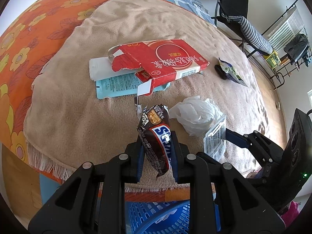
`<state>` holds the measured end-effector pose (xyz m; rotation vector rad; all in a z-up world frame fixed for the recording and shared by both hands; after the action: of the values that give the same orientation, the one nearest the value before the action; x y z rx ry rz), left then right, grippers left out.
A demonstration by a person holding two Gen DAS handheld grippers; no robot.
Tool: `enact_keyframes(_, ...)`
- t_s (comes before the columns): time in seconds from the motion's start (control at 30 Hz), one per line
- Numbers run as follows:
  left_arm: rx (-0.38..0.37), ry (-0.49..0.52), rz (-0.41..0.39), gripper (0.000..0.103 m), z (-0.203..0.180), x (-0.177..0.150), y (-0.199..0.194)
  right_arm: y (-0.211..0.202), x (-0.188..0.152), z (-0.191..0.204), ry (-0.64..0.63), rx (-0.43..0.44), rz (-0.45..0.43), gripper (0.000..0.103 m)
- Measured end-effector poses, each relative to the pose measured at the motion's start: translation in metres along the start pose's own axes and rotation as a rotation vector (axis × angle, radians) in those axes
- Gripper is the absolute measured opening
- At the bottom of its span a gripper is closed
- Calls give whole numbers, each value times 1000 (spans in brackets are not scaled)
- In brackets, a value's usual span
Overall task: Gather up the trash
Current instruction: 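Grasp the barcode label sheet with the right gripper and lift it, then carry both items over the blue basket and open both grippers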
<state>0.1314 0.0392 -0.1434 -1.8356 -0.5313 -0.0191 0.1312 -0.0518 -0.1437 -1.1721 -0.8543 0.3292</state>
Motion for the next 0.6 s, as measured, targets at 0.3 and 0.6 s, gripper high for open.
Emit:
enact_keyframes(0.3, -27, 58, -33, 22, -16, -12, -23, -35, -13, -7, 49, 2, -44, 59)
enact_keyframes(0.6, -59, 170, -42, 22, -42, -51, -47, -77, -44, -3, 90, 4, -75, 59)
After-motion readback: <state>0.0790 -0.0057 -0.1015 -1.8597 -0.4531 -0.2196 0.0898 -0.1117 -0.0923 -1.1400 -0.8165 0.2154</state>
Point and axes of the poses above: each gripper's, at about its wrist camera, not at the fingertips, and y roughly the way its jaws point, z to its left, x to its top, the point moved 8 cm from there along y, roughly the way its jaws point, and after that the axes turned 6 degrees about z, right-handed, at the moved point
